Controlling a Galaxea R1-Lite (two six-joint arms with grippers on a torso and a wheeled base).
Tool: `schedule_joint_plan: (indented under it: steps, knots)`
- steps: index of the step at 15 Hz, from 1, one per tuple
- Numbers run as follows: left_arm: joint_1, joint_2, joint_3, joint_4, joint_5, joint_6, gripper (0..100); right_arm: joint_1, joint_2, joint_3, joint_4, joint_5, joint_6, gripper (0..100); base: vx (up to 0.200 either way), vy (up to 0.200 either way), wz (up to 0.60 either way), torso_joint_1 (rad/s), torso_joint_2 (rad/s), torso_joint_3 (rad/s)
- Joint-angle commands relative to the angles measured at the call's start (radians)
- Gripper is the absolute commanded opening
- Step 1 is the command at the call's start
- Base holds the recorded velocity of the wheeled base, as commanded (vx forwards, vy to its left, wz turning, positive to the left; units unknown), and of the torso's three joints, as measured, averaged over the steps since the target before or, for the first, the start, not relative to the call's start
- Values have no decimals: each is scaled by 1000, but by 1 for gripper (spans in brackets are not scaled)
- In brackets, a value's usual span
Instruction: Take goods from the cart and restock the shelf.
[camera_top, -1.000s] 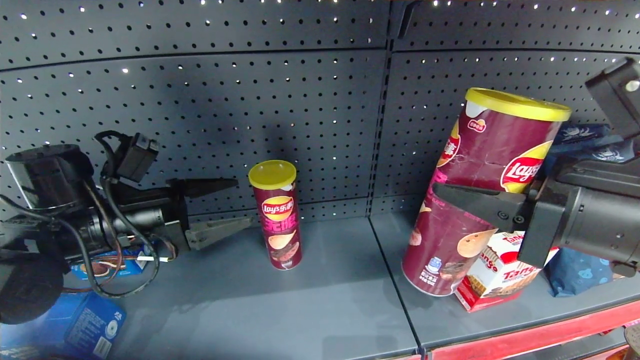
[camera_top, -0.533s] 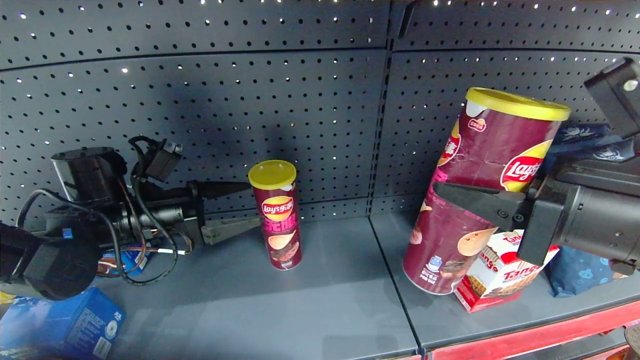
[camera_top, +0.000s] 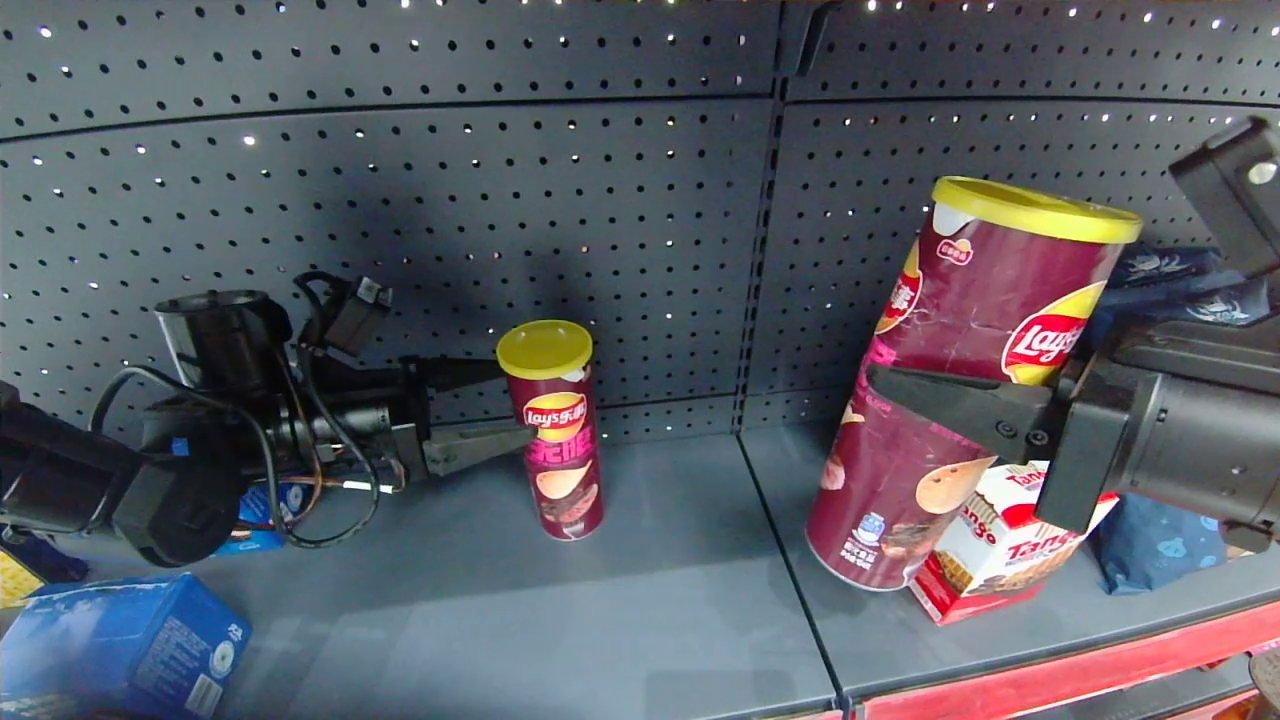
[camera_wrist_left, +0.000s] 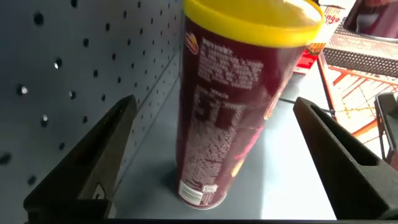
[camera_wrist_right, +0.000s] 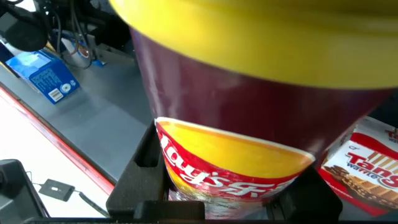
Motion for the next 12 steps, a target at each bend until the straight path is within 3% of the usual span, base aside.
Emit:
schedule_joint_plan:
  steps: [1, 7, 12]
  knots:
    - [-3, 15, -13, 0, -10, 0, 100, -5, -2, 0, 0, -1, 0, 0, 0, 0, 0, 0, 0, 0]
    - [-17, 45, -23, 0, -32, 0, 100, -6, -2, 4, 0, 1, 0, 0, 0, 0, 0, 0, 0, 0]
    - [-41, 88, -85, 0, -32, 0, 100, -12, -2, 3, 0, 1, 0, 0, 0, 0, 0, 0, 0, 0]
